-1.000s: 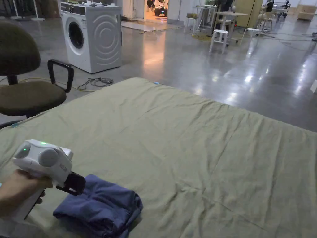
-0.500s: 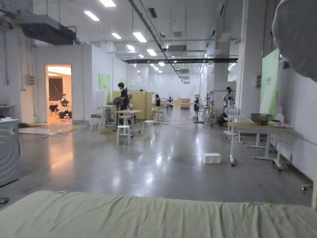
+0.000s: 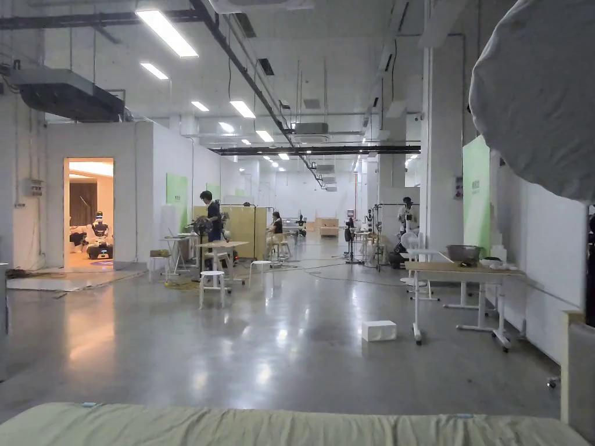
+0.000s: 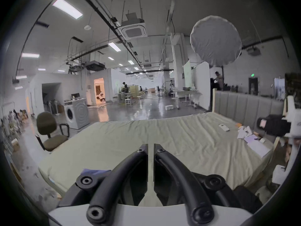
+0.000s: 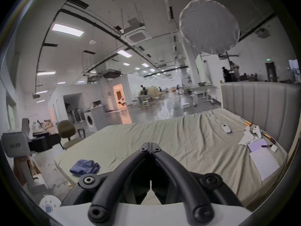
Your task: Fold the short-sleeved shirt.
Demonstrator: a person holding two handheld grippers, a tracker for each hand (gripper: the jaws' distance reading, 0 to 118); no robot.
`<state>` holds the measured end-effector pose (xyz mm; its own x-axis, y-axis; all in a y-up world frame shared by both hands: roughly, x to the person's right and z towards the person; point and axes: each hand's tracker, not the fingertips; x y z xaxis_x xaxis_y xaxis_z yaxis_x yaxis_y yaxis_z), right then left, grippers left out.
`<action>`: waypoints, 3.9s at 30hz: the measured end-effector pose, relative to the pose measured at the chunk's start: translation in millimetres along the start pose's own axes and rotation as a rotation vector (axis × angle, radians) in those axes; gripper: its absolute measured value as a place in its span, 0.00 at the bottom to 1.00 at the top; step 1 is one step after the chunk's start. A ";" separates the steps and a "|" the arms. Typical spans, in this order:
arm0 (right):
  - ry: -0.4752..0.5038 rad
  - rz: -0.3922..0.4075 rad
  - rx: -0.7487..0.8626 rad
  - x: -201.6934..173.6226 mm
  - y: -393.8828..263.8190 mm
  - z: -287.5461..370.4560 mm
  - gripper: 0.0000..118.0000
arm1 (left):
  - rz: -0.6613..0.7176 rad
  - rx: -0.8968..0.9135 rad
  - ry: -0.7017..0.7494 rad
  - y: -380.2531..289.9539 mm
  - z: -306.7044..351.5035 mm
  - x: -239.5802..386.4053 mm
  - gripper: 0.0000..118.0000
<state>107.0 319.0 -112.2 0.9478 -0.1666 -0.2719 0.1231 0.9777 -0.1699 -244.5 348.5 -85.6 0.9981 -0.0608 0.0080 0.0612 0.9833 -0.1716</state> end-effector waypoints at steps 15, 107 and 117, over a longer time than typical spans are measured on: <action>-0.085 0.111 0.001 -9.7 8.4 5.6 0.00 | -0.054 0.054 0.035 13.7 7.2 11.7 0.00; -0.210 -0.229 -0.223 -26.5 33.1 -12.6 1.00 | 0.093 0.084 -0.036 28.9 14.0 -5.2 1.00; -0.281 -0.265 -0.236 -20.7 36.9 -13.9 1.00 | 0.091 0.079 -0.029 28.0 14.8 -3.8 1.00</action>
<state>87.8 356.7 -126.0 0.9399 -0.3339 0.0720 0.3323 0.8448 -0.4194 -246.5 378.8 -75.8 0.9991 0.0335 0.0242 -0.0311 0.9950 -0.0951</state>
